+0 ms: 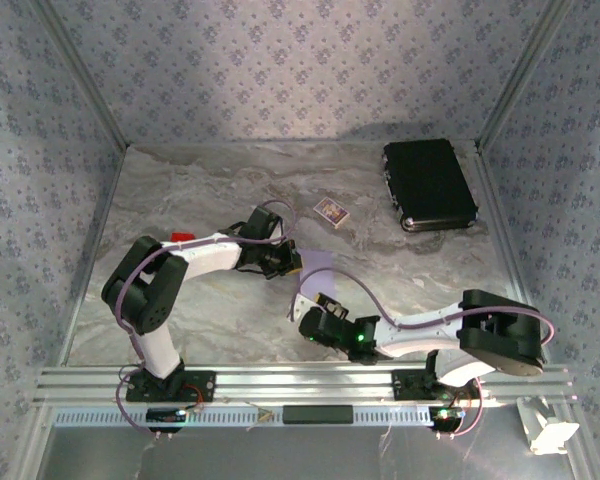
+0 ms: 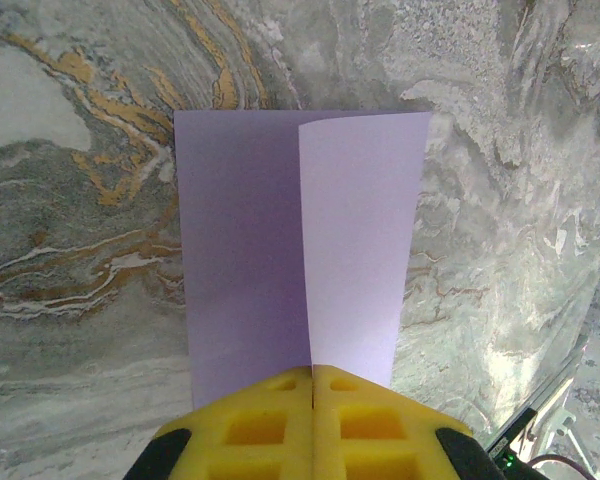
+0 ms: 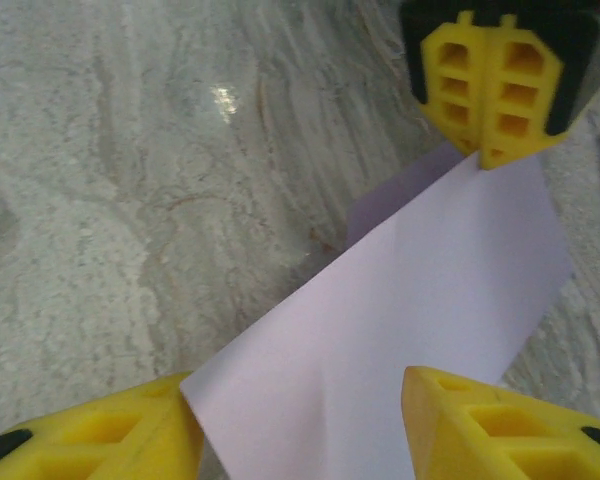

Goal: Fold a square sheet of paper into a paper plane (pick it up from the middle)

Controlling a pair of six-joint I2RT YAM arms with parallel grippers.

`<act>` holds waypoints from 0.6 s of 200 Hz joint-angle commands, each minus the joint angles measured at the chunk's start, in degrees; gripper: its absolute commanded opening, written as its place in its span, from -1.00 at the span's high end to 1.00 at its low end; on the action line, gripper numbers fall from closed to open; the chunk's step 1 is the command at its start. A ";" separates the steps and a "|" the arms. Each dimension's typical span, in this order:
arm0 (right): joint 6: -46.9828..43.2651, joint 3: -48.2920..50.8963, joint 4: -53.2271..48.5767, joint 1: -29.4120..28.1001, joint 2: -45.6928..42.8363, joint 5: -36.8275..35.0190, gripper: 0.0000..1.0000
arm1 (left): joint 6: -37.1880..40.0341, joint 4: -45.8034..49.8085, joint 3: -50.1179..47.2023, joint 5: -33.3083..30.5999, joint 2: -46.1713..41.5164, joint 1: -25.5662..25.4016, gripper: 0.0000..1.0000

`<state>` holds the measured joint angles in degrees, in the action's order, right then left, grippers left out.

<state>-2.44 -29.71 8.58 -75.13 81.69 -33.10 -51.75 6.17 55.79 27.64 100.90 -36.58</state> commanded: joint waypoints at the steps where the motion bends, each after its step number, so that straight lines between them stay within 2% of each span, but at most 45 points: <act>1: 0.92 -1.17 -0.99 -0.23 -0.75 -2.68 -0.03 | -0.33 1.13 1.78 0.12 -1.85 0.36 1.00; 26: 1.73 -0.04 -0.24 0.00 -2.01 -0.08 0.17 | -0.29 1.11 1.69 0.14 -1.84 0.32 1.00; 92: 1.52 1.26 0.85 0.00 -3.24 0.56 0.32 | -0.28 1.12 1.69 0.05 -1.76 0.37 1.00; 120: 1.38 2.11 1.88 0.07 -4.22 1.27 0.59 | -0.52 1.01 1.14 -0.65 -2.10 0.30 1.00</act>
<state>-1.72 -28.71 9.30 -75.13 79.07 -32.45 -51.77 6.28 55.79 27.57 100.90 -36.58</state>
